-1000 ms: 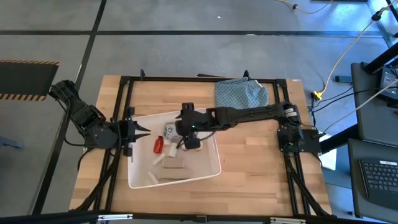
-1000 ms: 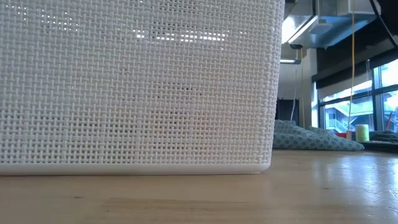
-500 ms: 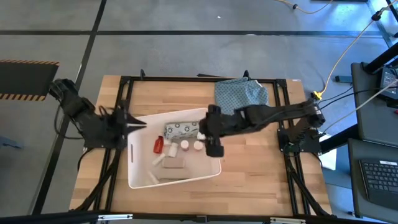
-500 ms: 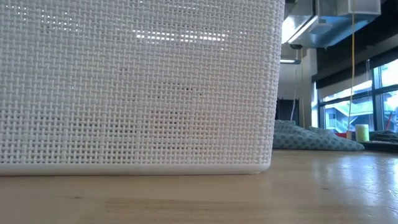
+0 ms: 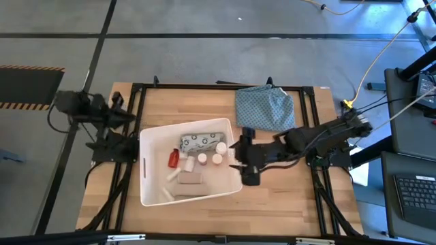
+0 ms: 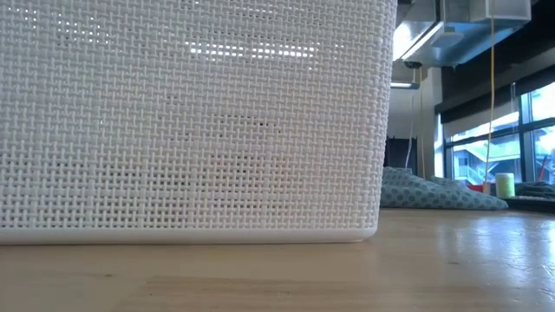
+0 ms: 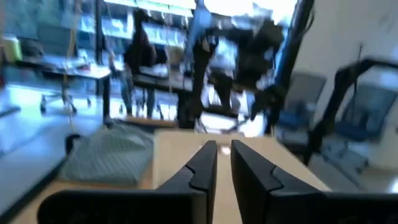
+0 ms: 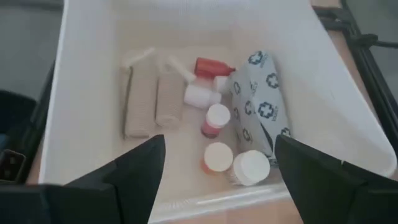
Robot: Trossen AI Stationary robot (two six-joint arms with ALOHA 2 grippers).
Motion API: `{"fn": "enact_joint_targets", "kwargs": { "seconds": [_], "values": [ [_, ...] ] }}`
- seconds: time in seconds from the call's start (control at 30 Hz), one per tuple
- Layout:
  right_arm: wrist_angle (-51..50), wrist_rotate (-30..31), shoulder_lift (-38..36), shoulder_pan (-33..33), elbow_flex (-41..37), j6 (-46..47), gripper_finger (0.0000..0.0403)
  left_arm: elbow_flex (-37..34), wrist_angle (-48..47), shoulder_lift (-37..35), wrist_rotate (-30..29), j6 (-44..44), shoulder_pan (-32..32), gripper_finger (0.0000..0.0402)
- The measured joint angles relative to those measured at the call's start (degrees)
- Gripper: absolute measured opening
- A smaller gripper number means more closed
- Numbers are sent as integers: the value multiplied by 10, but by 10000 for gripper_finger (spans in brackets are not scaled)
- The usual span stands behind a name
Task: Pick & place medical supplies in basket/bin
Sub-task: Return to Home Position
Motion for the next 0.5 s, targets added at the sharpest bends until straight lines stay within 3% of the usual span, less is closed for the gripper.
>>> {"fn": "enact_joint_targets", "kwargs": {
  "seconds": [0.13,0.23,0.4,0.5],
  "values": [
    [144,0,-107,0,-149,7,303,-12,1,-81,-21,25,0,41],
    [247,0,-185,0,-258,5,303,-10,-17,-75,-104,24,-2,38],
    [409,-2,-299,-5,-407,-21,303,-27,4,-62,-160,52,-32,40],
    [465,0,-355,-9,-477,-34,303,-46,32,-78,-133,46,-51,43]
  ]
}}
